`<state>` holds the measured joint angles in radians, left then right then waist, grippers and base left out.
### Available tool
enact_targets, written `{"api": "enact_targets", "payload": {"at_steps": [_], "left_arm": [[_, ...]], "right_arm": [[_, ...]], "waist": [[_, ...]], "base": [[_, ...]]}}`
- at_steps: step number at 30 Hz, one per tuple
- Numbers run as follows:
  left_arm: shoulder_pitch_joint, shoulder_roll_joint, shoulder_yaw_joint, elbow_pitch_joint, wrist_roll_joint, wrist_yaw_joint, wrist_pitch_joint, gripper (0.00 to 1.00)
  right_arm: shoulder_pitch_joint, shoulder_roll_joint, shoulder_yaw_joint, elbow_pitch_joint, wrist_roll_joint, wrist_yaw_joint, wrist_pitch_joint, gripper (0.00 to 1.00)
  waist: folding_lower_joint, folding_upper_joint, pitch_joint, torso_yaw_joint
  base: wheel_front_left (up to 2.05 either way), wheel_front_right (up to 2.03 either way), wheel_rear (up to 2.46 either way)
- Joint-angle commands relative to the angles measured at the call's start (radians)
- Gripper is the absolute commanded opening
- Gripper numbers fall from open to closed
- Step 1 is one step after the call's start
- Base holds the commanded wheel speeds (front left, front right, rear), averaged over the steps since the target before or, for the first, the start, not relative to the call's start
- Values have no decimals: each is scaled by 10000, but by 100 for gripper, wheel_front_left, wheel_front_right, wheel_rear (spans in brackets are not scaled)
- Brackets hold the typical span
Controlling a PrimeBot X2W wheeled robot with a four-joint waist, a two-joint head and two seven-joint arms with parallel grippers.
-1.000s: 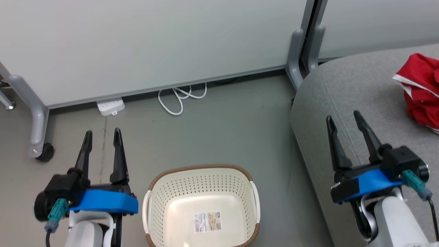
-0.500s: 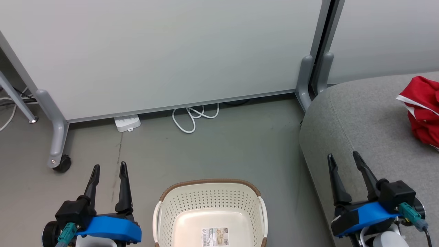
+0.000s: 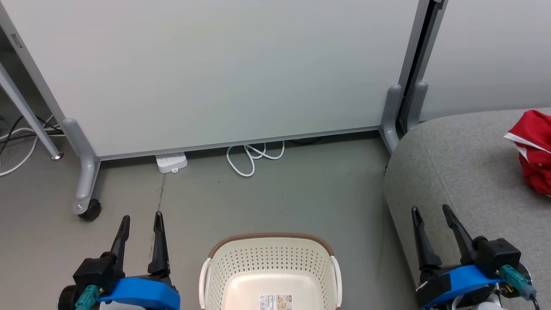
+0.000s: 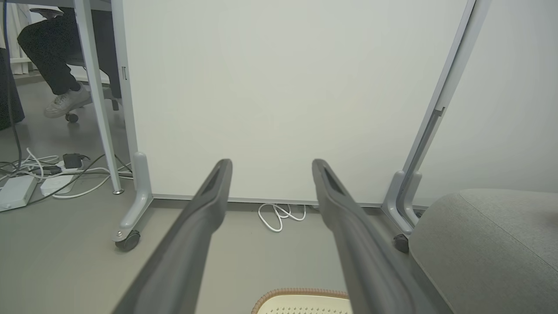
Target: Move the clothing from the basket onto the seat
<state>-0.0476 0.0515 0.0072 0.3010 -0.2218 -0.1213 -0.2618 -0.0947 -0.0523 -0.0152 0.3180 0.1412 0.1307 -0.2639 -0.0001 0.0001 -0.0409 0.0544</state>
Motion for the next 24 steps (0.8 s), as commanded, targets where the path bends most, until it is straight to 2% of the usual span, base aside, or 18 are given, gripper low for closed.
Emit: {"api": "enact_targets", "payload": {"at_steps": [1, 8, 9, 14, 24], "left_arm": [[77, -15, -37, 45, -48, -27, -46, 100], [63, -16, -73, 110, 114, 66, -46, 100], [17, 0, -87, 109, 61, 17, 0, 0], [288, -13, -96, 536, -83, 16, 99, 0], [125, -13, 88, 407, -1968, 1, 623, 0]], "right_arm": [[167, 27, 6, 46, 65, 1, -6, 100], [96, 26, 14, 117, 149, 1, -6, 100], [7, 6, 18, 110, 119, 0, 0, 0], [166, 23, -3, 525, 223, 0, 77, 0], [95, 21, -166, 365, 2201, 0, 610, 0]], "waist": [[1, -1, -39, 40], [1, -1, -71, 137], [1, -1, -73, 137], [1, -1, -69, 137], [1, -1, -29, 83]], "base": [[0, 0, 0], [0, 0, 0], [0, 0, 0], [0, 0, 0], [0, 0, 0]]}}
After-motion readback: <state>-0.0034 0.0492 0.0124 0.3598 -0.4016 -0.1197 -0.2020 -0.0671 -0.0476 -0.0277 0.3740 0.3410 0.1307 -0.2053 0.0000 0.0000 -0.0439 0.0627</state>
